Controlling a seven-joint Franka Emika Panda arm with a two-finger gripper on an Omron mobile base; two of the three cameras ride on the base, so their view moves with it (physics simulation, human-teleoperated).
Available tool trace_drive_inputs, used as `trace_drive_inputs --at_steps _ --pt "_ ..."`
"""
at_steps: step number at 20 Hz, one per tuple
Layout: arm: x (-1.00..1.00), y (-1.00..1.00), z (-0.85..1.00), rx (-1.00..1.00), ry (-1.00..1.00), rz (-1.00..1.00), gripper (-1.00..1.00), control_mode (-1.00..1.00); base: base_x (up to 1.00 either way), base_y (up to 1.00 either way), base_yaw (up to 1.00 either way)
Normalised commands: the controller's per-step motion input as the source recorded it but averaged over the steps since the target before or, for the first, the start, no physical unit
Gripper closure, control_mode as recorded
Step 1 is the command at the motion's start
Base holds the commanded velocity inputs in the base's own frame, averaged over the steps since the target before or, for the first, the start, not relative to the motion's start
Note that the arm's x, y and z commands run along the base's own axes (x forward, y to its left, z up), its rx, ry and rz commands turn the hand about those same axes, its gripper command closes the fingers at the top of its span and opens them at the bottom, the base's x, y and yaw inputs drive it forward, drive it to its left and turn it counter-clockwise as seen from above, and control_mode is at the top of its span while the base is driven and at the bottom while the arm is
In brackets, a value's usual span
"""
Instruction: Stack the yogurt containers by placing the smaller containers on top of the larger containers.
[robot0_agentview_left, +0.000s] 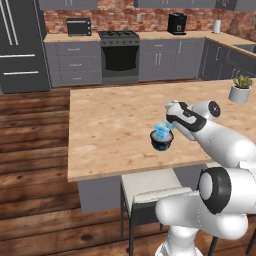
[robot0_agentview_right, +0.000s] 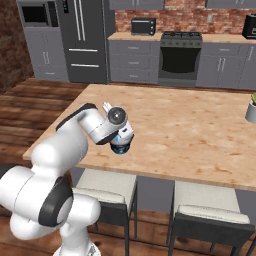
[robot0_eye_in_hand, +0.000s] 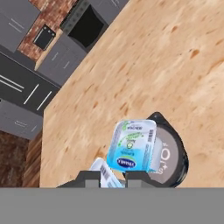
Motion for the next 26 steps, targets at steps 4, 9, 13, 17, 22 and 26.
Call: trace_drive_inputs --at_steps 4,9,13,17,22,26 --pt "0.05 0.00 -0.09 0.00 0.00 0.00 1.00 -1.00 0.00 0.00 0.00" --pt "0.13 0.00 -0.10 0.00 0.00 -0.01 1.00 -1.00 0.00 0.00 0.00" --pt "0.15 0.00 -0.12 0.00 0.00 -0.01 1.00 -1.00 0.00 0.00 0.00" --pt "0.13 0.00 -0.10 0.00 0.00 -0.01 1.00 -1.00 0.00 0.00 0.00" --pt "0.08 0.00 -0.07 0.00 0.00 -0.01 1.00 -1.00 0.00 0.00 0.00" --pt "0.07 0.00 -0.07 0.00 0.00 -0.01 1.00 -1.00 0.00 0.00 0.00"
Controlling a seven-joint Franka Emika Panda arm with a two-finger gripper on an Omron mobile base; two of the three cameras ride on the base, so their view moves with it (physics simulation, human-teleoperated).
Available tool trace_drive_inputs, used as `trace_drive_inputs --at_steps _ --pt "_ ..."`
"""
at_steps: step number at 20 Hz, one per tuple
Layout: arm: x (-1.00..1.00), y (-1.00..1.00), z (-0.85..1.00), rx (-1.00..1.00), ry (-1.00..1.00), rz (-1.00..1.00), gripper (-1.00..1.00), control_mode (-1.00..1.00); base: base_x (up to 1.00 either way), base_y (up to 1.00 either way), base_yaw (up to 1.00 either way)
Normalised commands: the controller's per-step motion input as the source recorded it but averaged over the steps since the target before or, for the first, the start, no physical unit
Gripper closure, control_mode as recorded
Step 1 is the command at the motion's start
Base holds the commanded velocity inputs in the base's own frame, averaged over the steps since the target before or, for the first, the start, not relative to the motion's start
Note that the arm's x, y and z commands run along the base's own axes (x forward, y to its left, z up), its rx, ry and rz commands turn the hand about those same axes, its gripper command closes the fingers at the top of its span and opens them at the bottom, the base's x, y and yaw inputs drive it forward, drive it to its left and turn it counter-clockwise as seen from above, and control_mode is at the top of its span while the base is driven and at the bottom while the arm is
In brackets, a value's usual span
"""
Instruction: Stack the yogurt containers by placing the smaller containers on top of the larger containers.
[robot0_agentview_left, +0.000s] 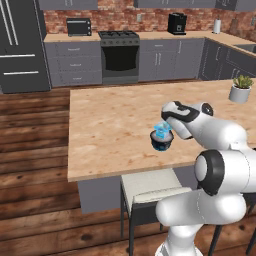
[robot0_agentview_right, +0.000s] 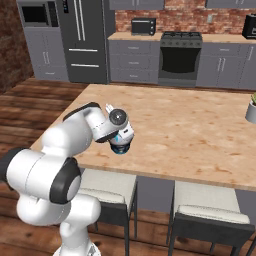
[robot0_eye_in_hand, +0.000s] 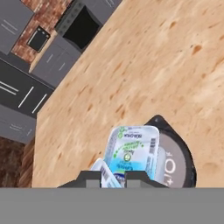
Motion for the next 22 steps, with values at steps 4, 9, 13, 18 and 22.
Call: trace_drive_inputs --at_steps 4,9,13,18,22 --pt "0.04 0.00 -0.06 0.00 0.00 -0.01 1.00 -1.00 0.00 0.00 0.00" --pt "0.07 0.00 -0.06 0.00 0.00 -0.01 1.00 -1.00 0.00 0.00 0.00" --pt "0.08 0.00 -0.06 0.00 0.00 -0.02 1.00 -1.00 0.00 0.00 0.00" --pt "0.10 0.00 -0.02 0.00 0.00 -0.02 1.00 -1.00 0.00 0.00 0.00" --pt "0.09 0.00 -0.01 0.00 0.00 -0.02 1.00 -1.00 0.00 0.00 0.00"
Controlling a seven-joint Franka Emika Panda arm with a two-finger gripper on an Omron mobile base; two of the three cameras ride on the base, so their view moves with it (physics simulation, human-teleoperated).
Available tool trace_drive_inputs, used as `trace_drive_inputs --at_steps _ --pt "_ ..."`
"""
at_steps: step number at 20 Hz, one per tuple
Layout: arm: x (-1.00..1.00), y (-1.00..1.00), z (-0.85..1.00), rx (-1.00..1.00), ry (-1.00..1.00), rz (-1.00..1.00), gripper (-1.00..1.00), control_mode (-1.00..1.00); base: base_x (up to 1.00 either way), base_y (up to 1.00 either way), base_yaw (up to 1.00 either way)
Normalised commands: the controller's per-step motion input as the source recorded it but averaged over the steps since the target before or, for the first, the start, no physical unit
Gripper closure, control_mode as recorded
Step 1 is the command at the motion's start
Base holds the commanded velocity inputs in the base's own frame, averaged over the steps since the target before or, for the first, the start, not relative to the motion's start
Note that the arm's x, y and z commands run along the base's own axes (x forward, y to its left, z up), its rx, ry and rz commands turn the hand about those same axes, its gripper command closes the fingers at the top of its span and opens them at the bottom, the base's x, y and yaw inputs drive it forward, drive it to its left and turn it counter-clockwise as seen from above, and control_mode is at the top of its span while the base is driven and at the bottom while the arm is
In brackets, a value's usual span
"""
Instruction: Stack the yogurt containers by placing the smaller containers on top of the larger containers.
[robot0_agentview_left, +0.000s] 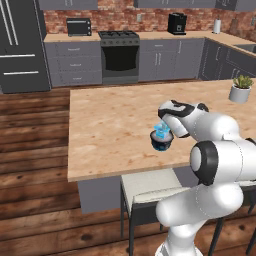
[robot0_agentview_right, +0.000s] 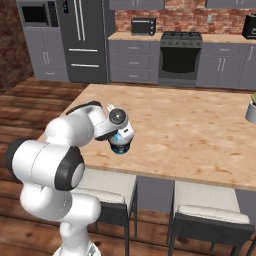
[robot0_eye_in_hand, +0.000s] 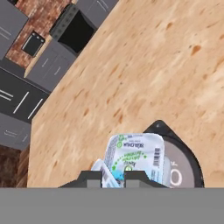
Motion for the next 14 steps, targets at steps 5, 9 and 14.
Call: trace_drive_inputs --at_steps 5,9,14 --pt "0.09 0.00 -0.05 0.00 0.00 -0.02 1.00 -1.00 0.00 0.00 0.00" --pt "0.09 0.00 -0.06 0.00 0.00 -0.02 1.00 -1.00 0.00 0.00 0.00" --pt "0.06 0.00 -0.08 0.00 0.00 -0.02 1.00 -1.00 0.00 0.00 0.00"
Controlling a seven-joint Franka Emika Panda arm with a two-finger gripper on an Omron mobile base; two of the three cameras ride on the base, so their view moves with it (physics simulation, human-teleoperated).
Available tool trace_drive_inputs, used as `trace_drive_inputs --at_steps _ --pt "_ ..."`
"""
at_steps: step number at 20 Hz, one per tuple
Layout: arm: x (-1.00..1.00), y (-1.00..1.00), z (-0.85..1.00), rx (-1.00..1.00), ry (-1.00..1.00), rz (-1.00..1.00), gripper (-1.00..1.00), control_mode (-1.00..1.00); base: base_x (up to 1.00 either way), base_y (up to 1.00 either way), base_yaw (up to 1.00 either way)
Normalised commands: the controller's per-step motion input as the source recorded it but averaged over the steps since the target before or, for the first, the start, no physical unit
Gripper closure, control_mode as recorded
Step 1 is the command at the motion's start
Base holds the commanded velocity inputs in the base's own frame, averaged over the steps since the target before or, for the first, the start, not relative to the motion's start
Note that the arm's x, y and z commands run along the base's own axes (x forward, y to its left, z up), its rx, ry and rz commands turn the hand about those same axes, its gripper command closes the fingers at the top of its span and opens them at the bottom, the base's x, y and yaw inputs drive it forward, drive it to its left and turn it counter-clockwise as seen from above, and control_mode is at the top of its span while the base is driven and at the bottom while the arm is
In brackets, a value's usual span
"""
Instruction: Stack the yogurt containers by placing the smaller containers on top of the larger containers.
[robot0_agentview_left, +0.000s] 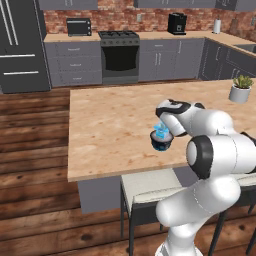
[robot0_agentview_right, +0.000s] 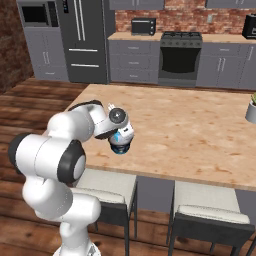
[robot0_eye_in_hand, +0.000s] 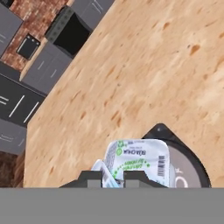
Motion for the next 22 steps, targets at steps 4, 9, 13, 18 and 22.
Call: trace_drive_inputs --at_steps 4,9,13,18,22 --pt "0.01 0.00 -0.13 0.00 0.00 -0.01 1.00 -1.00 0.00 0.00 0.00" --pt "0.01 0.00 -0.14 0.00 -0.02 0.00 1.00 -1.00 0.00 0.00 0.00" --pt "0.05 0.00 -0.11 0.00 -0.02 -0.01 1.00 -1.00 0.00 0.00 0.00" --pt "0.03 0.00 -0.07 0.00 -0.01 -0.01 1.00 -1.00 0.00 0.00 0.00" --pt "0.00 0.00 -0.10 0.00 -0.01 0.00 1.00 -1.00 0.00 0.00 0.00"
